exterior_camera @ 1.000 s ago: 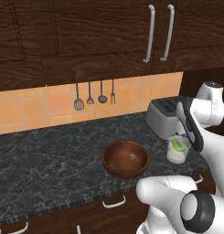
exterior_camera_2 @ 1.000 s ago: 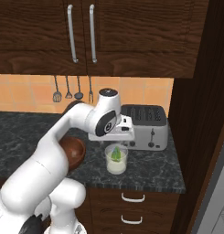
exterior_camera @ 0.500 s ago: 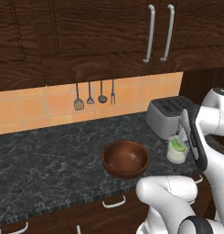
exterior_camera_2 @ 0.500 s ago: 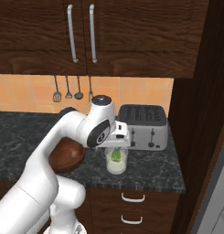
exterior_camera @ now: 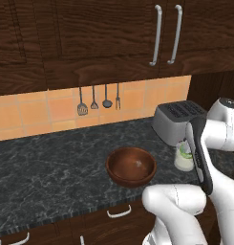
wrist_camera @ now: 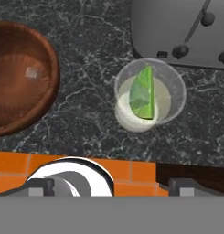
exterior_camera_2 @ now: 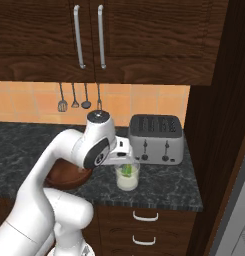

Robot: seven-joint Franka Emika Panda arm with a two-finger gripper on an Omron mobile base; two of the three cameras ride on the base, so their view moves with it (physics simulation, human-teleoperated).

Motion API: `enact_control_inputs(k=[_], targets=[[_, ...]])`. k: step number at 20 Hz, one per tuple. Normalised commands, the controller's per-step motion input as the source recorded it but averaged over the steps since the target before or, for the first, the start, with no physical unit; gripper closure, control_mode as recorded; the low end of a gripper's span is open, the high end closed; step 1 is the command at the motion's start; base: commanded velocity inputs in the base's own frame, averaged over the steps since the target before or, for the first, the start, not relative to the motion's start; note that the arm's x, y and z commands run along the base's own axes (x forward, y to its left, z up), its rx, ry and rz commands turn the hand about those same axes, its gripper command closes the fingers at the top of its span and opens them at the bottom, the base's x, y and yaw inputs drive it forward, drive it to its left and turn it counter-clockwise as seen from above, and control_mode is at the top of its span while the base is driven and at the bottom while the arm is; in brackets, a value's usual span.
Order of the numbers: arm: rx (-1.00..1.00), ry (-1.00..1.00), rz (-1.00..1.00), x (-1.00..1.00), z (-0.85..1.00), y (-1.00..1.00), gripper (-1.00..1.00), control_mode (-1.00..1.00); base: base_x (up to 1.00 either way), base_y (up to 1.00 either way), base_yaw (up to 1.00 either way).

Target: Grab a lemon wedge from the fridge and one ice cube from the ice bowl, and put them in the glass of lemonade.

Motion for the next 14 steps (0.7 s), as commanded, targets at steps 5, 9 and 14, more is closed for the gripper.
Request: enact_control_inputs(k=[5, 9, 14], targets=[[0.00, -0.02, 0.00, -0.14, 0.00, 0.27, -1.00, -1.00, 0.00, 0.00, 0.00], [0.00, -0.02, 0.00, -0.03, 0.00, 0.21, -1.00, -1.00, 0.00, 0.00, 0.00], [0.00, -0.03, -0.01, 0.00, 0.00, 0.09, -1.00, -1.00, 0.00, 0.00, 0.00]])
